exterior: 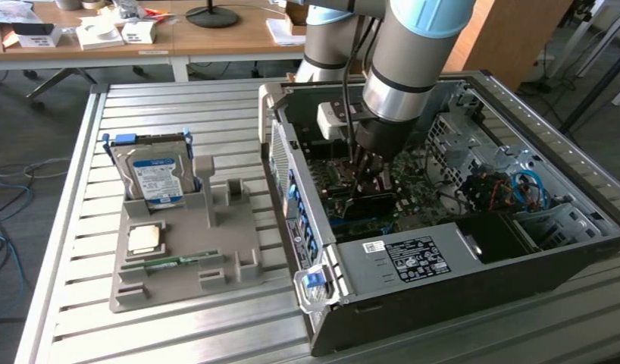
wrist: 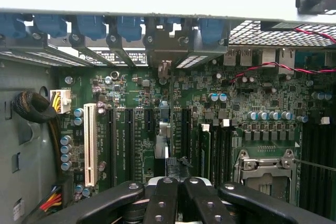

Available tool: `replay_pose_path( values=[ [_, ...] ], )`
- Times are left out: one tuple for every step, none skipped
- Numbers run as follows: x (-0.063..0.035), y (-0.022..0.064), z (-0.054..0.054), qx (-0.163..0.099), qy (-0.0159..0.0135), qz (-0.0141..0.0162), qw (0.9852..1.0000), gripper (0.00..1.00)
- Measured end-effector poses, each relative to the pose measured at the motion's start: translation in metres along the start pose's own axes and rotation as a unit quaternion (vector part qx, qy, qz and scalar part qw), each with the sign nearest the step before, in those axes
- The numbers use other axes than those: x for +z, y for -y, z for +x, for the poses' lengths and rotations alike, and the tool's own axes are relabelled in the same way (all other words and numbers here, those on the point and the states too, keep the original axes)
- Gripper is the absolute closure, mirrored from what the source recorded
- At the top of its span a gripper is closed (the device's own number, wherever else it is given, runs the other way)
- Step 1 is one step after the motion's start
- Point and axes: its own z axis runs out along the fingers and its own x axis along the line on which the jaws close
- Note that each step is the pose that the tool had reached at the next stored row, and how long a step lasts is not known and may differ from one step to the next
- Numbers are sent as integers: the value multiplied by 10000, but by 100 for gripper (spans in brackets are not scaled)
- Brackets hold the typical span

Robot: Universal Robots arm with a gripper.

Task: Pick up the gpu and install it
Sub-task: 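Press down on the gpu until it lock into place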

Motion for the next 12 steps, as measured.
replay_pose_path(
  values=[
    [0,0,0,1,0,0,10000,89],
    [0,0,0,0,0,0,10000,89],
    [0,0,0,0,0,0,10000,89],
    [1,0,0,0,0,0,10000,89],
    [1,0,0,0,0,0,10000,89],
    [1,0,0,0,-1,0,10000,89],
    [1,0,0,0,0,0,10000,89],
    [2,0,0,0,0,0,10000,89],
    [2,0,0,0,0,0,10000,89],
    [2,0,0,0,0,0,10000,89],
    [2,0,0,0,0,0,10000,89],
    [0,0,0,0,1,0,10000,89]
  ],
)
